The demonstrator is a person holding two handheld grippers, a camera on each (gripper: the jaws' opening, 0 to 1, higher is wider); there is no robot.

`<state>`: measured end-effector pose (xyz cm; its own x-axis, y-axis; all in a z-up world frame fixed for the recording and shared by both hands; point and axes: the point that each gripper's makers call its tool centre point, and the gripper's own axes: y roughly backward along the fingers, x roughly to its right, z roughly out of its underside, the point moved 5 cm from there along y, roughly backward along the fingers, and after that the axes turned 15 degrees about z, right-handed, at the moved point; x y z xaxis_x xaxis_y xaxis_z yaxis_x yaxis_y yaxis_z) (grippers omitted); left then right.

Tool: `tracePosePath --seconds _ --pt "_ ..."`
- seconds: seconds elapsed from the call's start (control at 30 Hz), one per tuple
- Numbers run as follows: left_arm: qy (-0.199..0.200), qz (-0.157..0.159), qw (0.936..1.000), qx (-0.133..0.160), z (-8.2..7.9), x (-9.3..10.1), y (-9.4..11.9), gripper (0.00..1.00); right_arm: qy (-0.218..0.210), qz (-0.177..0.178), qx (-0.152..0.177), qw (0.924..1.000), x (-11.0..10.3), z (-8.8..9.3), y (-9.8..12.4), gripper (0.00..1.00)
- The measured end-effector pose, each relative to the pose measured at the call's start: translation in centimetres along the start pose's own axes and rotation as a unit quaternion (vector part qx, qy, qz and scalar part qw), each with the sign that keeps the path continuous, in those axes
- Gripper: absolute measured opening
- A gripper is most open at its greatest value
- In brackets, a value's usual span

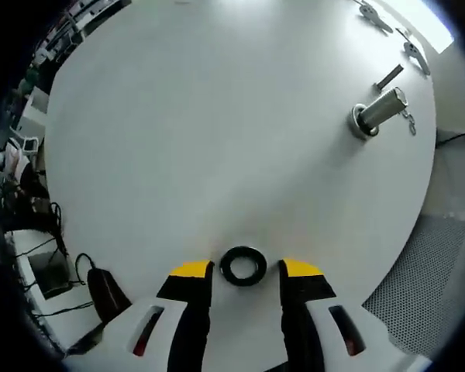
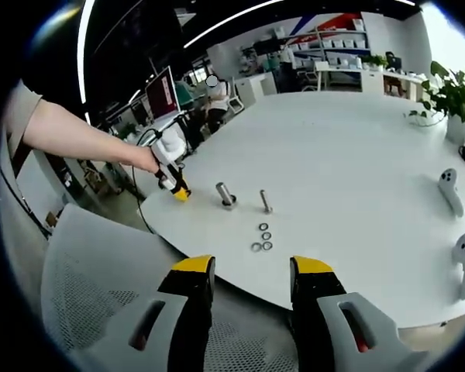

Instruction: Place the washer onto the threaded stud by aligning its center hole with the stud, sliding it down to the base, and recovering from edge contact or off-axis alignment until the washer reaches the visible bottom stop.

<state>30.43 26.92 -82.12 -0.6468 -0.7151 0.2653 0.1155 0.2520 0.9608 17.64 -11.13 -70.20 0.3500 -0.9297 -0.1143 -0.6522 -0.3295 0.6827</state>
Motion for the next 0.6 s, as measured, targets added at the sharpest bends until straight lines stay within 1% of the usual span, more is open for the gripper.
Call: tracePosePath --seconds 0.13,0.4,0.53,0.6 --pt "-0.002 -0.001 1.0 0.006 0.06 -0.05 0.07 0.33 0.001 -0.002 0.0 1.0 -0.06 -0.01 0.01 0.41" --pt "-0.002 -0.003 1.0 0.001 -0.02 0.08 0.03 0.32 -0.001 0.0 0.002 1.0 -0.01 -0.05 0.05 0.41" --pt "-0.001 -0.002 1.0 0.003 0.03 0.12 0.08 0.32 -0.001 0.0 0.002 1.0 -0.03 -0.08 0.07 0.41" --pt "-0.007 -0.005 1.0 0.002 0.05 0.04 0.14 0.29 -0.001 0.0 0.002 1.0 -0.01 -0.09 0.07 0.41"
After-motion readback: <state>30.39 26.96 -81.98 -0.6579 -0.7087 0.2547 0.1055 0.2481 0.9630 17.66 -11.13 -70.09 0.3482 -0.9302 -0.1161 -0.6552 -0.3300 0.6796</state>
